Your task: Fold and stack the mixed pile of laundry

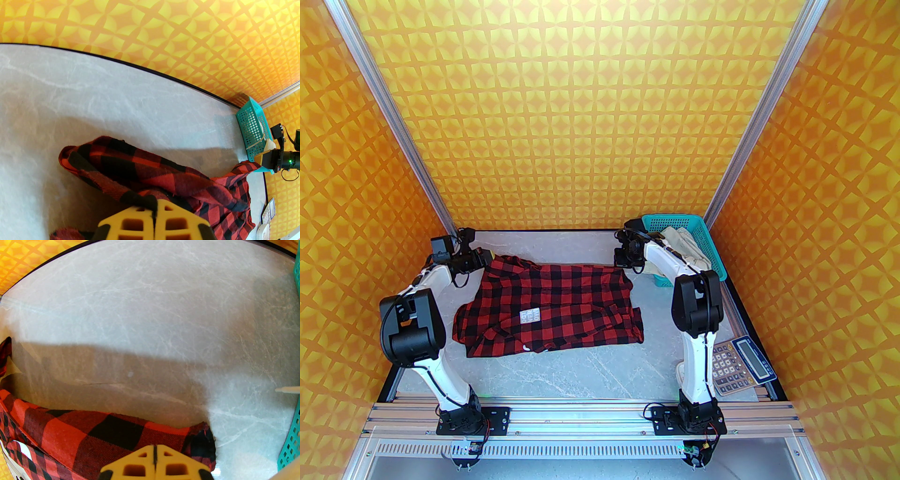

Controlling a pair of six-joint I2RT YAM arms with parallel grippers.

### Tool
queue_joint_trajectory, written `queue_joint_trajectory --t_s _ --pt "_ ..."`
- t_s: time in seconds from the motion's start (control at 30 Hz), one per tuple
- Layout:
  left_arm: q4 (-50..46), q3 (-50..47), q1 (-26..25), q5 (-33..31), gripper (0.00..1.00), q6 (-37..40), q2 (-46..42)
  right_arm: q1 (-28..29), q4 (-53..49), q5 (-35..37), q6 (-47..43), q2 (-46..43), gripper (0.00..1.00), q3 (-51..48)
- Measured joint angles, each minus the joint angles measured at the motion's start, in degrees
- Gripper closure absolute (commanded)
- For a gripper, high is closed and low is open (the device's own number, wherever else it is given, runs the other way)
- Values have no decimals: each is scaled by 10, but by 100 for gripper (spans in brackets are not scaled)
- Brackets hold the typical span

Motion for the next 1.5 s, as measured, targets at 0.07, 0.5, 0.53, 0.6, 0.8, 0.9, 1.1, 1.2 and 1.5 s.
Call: queue_joint_trajectory --t_s 0.07,0.5,0.53,0.6,0.8,0.9,1.1,1.2,1.5 --pt "20 -42 0 1 100 -6 -20 0 15 -6 4 -11 100 -24" --pt "186 -258 35 -2 92 -78 -108 0 124 -47 52 -110 100 -245" --pt "193 -266 36 -2 91 -82 -108 0 135 -51 58 -121 100 -266" --pt "209 -282 40 -4 81 -92 -108 0 162 -63 70 -136 90 -301" --pt "279 -356 63 -22 50 -150 -145 0 207 -92 94 -147 70 -378" --pt "280 -351 72 -26 46 -165 -171 0 206 -96 95 -168 67 -398" --pt "226 -303 73 -28 49 -180 -215 2 199 -93 97 -240 62 -402" --pt "169 -266 60 -39 49 -180 -222 13 186 -83 97 -250 62 -384" --pt "66 -232 -93 -86 53 -213 -171 115 178 -79 110 -132 61 -244"
